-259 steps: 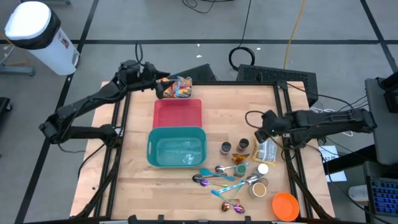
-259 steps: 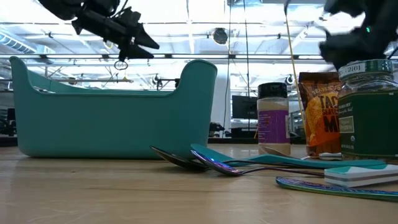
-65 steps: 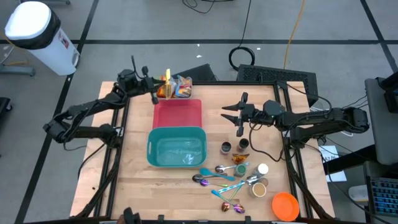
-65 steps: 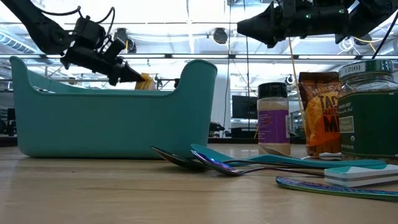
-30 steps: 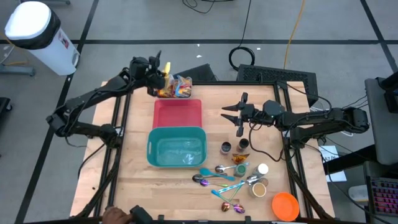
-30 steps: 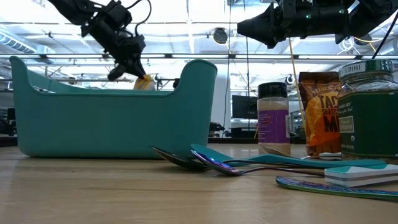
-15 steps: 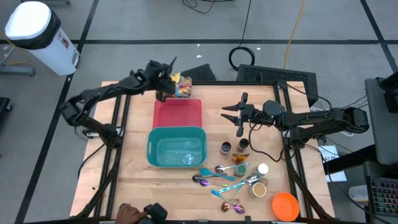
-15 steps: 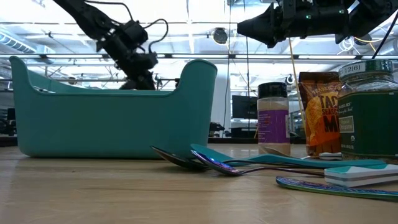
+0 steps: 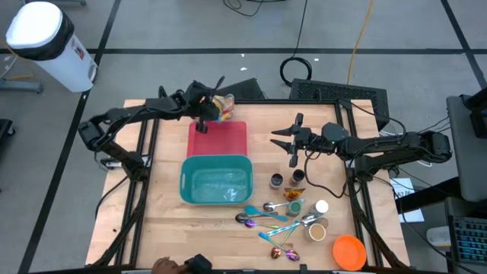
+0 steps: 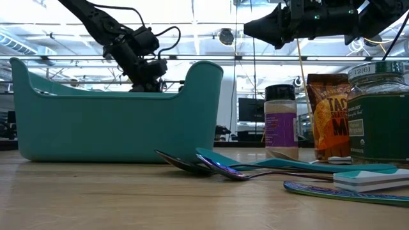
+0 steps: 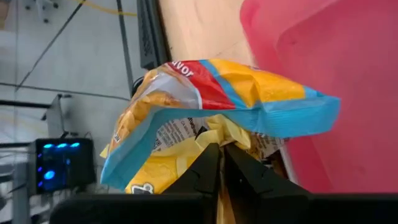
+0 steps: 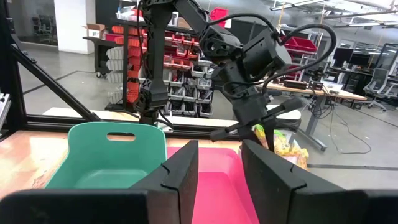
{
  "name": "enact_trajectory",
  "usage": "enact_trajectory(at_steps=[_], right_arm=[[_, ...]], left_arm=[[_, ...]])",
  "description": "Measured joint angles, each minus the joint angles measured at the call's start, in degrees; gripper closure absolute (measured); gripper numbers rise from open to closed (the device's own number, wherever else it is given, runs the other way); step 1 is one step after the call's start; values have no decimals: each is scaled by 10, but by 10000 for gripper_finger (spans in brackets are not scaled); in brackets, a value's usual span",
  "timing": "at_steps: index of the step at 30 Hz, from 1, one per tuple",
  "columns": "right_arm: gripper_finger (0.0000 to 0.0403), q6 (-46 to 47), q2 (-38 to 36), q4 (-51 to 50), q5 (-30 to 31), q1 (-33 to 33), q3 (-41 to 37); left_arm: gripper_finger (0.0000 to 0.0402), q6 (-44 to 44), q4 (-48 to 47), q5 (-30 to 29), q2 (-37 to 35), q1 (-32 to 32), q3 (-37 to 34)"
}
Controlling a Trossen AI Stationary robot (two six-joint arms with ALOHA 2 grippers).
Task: Pick & Place Food Item
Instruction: Put the yellow noodle pack into the gray bin
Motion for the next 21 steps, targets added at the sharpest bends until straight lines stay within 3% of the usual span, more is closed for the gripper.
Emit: enact_trajectory(at_steps=[7, 14, 21], right_arm=[[289, 0, 0, 0, 0, 0, 0], [289, 0, 0, 0, 0, 0, 0], [289, 0, 0, 0, 0, 0, 0]], left_arm=[[376, -71, 40, -79, 0, -10, 0], [369, -147, 53, -41, -17, -11, 0], [293, -238, 45, -47, -47, -11, 0]])
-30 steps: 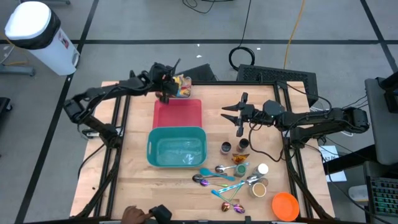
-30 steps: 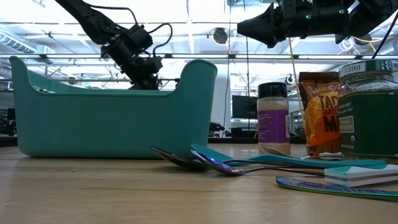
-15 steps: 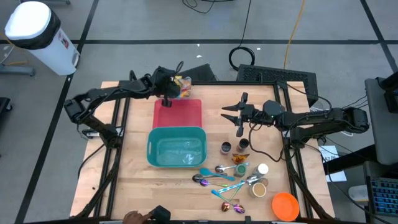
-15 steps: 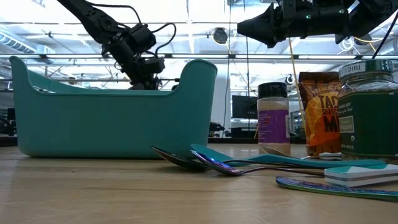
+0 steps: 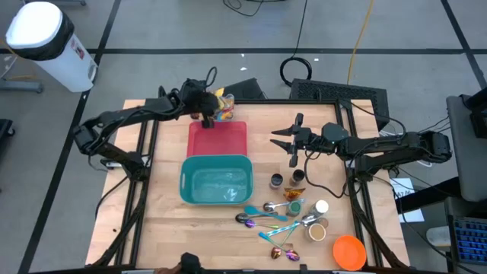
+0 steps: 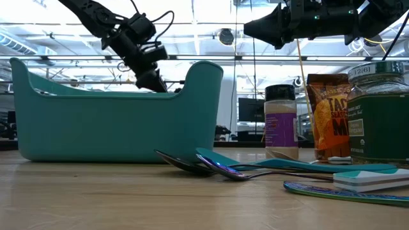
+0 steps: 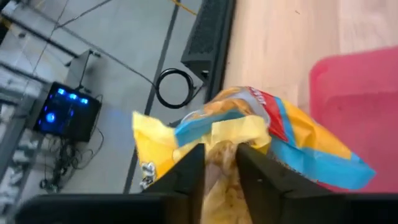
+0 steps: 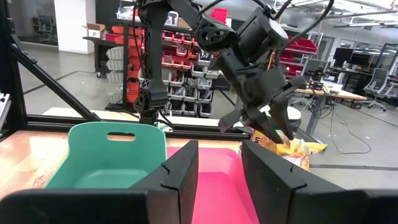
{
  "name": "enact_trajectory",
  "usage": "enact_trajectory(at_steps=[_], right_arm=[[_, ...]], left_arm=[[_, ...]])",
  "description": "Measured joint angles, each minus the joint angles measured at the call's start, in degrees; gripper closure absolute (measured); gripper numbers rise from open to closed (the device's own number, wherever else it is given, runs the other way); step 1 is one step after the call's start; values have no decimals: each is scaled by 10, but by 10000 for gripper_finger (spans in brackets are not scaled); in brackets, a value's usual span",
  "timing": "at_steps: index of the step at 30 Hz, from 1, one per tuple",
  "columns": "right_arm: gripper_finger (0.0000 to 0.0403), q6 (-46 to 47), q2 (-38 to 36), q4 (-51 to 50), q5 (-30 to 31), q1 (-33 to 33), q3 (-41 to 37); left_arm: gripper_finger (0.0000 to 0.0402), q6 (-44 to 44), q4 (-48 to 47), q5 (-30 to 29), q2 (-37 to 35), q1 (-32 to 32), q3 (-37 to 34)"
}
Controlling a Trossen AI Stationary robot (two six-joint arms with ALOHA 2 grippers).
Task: Pick & Place Food Item
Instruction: Put the yellow noodle pack into the gray bin, then put the purple seasoning bottle into the red bin
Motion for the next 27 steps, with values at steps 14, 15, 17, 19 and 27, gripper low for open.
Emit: enact_trajectory(at_steps=[14, 15, 17, 19, 27], right_arm=[[289, 15, 0, 0, 0, 0, 0], [289, 15, 0, 0, 0, 0, 0], [289, 15, 0, 0, 0, 0, 0], [289, 15, 0, 0, 0, 0, 0], [289, 12, -39, -55, 31, 1, 0]], left_arm=[[140, -39, -61, 10, -43, 1, 0], [136, -40, -62, 19, -53, 1, 0], [130, -40, -62, 39, -77, 1, 0], [127, -45, -62, 74, -105, 5, 0], [125, -93, -80, 358, -202, 106, 0]])
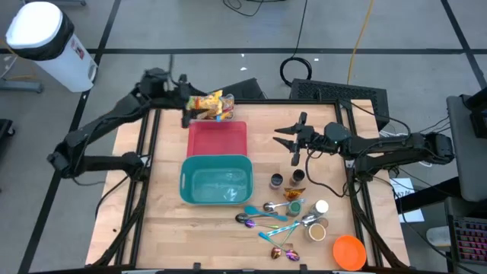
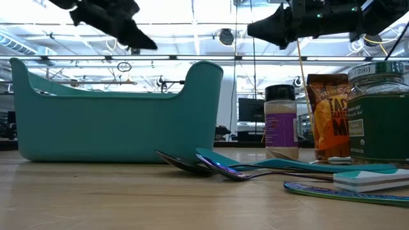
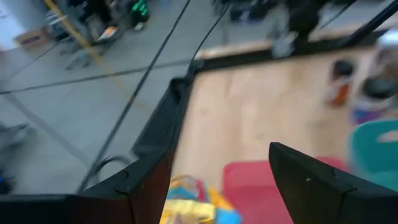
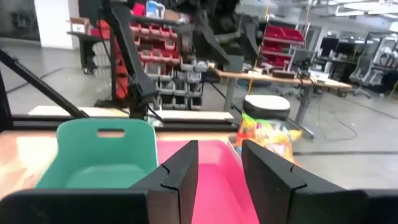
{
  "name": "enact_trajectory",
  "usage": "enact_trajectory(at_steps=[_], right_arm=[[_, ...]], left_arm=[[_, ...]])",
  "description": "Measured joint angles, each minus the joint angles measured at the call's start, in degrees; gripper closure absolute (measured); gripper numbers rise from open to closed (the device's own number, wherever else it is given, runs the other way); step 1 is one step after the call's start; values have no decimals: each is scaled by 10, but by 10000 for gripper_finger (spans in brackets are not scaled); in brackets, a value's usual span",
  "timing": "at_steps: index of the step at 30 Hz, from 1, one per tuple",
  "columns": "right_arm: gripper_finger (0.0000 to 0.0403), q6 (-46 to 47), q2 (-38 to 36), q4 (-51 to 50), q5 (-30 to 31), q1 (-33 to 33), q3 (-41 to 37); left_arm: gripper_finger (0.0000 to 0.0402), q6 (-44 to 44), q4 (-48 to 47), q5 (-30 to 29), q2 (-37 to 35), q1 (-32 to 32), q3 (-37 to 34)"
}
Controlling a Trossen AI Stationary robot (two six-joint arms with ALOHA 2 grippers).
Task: Pick & Place Food Item
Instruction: Put the purple seasoning bottle into the red bin
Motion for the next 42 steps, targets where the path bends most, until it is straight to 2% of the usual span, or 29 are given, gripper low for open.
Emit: enact_trajectory(at_steps=[5, 10, 15, 20, 26, 31, 37, 42], right_arm=[[268, 19, -73, -109, -2, 1, 0], [214, 58, -120, -200, -28, 14, 0], [167, 86, -98, -258, -48, 60, 0], [152, 133, -32, -261, -48, 99, 11], [151, 139, 59, -342, -49, 135, 77], [151, 159, 116, -402, -45, 154, 124], [151, 160, 149, -428, 12, 171, 140], [151, 185, 163, -434, 14, 176, 141]], left_arm=[[126, -16, -6, 148, -25, 89, -27], [128, -83, 63, 211, -26, 154, -92], [128, -195, 211, 215, -26, 165, -162], [128, -279, 338, 179, -26, 155, -197], [128, -312, 360, 100, -26, 130, -198], [128, -312, 359, 64, -26, 105, -198], [128, -310, 359, 61, -26, 78, -198], [128, -312, 359, 61, -26, 60, -198]])
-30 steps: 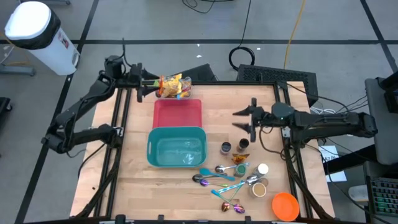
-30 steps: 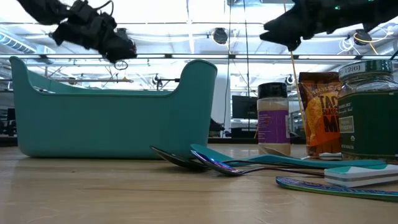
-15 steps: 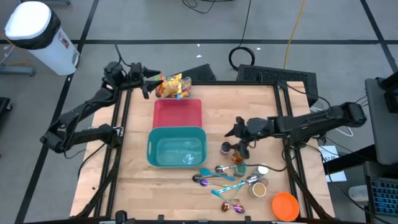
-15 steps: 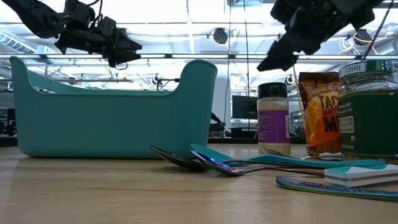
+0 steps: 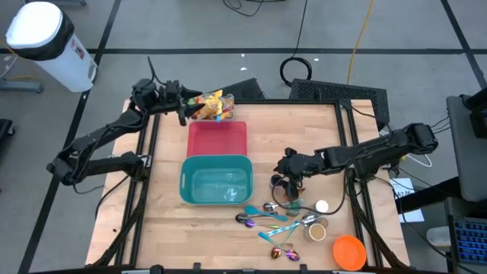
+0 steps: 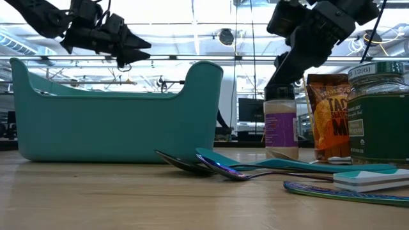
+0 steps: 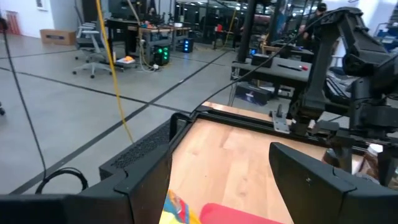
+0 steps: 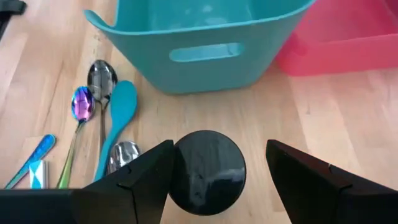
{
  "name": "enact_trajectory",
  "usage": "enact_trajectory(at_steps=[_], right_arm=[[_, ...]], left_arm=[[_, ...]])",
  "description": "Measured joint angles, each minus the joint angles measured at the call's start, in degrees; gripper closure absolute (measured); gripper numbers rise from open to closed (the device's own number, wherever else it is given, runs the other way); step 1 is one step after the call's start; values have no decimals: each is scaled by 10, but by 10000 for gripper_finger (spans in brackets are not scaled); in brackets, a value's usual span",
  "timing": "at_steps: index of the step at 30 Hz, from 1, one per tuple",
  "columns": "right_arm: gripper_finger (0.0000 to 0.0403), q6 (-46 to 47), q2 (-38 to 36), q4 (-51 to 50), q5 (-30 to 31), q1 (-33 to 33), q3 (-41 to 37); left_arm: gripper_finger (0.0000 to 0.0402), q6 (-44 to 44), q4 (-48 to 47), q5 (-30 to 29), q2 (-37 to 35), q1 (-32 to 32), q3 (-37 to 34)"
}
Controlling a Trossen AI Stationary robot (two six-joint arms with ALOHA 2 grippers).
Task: Pick & Place Food Item
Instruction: Put the purple seasoning bottle into the red bin
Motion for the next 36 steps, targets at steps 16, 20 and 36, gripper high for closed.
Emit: enact_trajectory(at_steps=[16, 20, 36], right_arm=[[151, -5, 18, -13, 45, 19, -2], [151, -5, 17, -10, 45, 17, -2], [151, 52, 54, -197, -19, -145, 114]], left_arm=[[128, 1, -2, 0, 0, -37, 0], [128, 2, -2, 0, 0, -45, 0], [128, 1, -2, 0, 0, -56, 0]])
